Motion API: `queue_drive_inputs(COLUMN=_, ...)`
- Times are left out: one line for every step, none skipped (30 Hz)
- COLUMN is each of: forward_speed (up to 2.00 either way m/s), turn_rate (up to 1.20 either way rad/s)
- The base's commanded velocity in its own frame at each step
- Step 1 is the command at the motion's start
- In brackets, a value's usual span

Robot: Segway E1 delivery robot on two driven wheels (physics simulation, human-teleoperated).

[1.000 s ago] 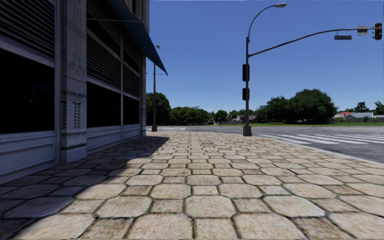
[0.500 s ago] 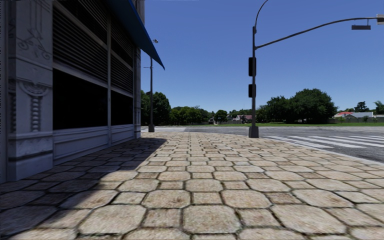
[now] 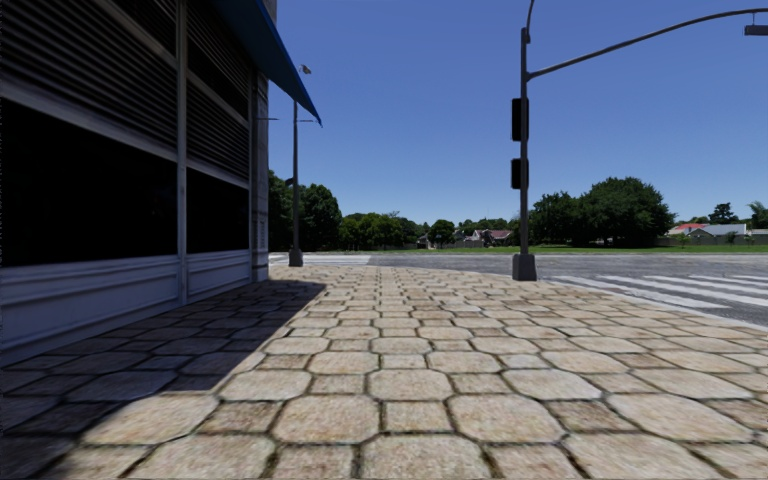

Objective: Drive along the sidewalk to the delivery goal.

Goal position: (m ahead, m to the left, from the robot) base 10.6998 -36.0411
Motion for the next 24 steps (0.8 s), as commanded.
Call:
queue_drive_inputs(forward_speed=2.00, turn_rate=0.00)
queue_drive_inputs(forward_speed=2.00, turn_rate=0.00)
queue_drive_inputs(forward_speed=2.00, turn_rate=0.00)
queue_drive_inputs(forward_speed=2.00, turn_rate=0.00)
queue_drive_inputs(forward_speed=2.00, turn_rate=0.00)
queue_drive_inputs(forward_speed=2.00, turn_rate=0.00)
queue_drive_inputs(forward_speed=2.00, turn_rate=0.00)
queue_drive_inputs(forward_speed=2.00, turn_rate=0.00)
queue_drive_inputs(forward_speed=2.00, turn_rate=-0.02)
queue_drive_inputs(forward_speed=2.00, turn_rate=-0.06)
queue_drive_inputs(forward_speed=2.00, turn_rate=-0.08)
queue_drive_inputs(forward_speed=2.00, turn_rate=-0.16)
queue_drive_inputs(forward_speed=2.00, turn_rate=-0.28)
queue_drive_inputs(forward_speed=2.00, turn_rate=-0.49)
queue_drive_inputs(forward_speed=2.00, turn_rate=-0.88)
queue_drive_inputs(forward_speed=2.00, turn_rate=-0.88)
queue_drive_inputs(forward_speed=2.00, turn_rate=-1.08)
queue_drive_inputs(forward_speed=2.00, turn_rate=-1.17)
queue_drive_inputs(forward_speed=2.00, turn_rate=-1.19)
queue_drive_inputs(forward_speed=2.00, turn_rate=-1.19)
queue_drive_inputs(forward_speed=2.00, turn_rate=-0.41)
queue_drive_inputs(forward_speed=2.00, turn_rate=0.00)
queue_drive_inputs(forward_speed=2.00, turn_rate=0.00)
queue_drive_inputs(forward_speed=2.00, turn_rate=0.00)
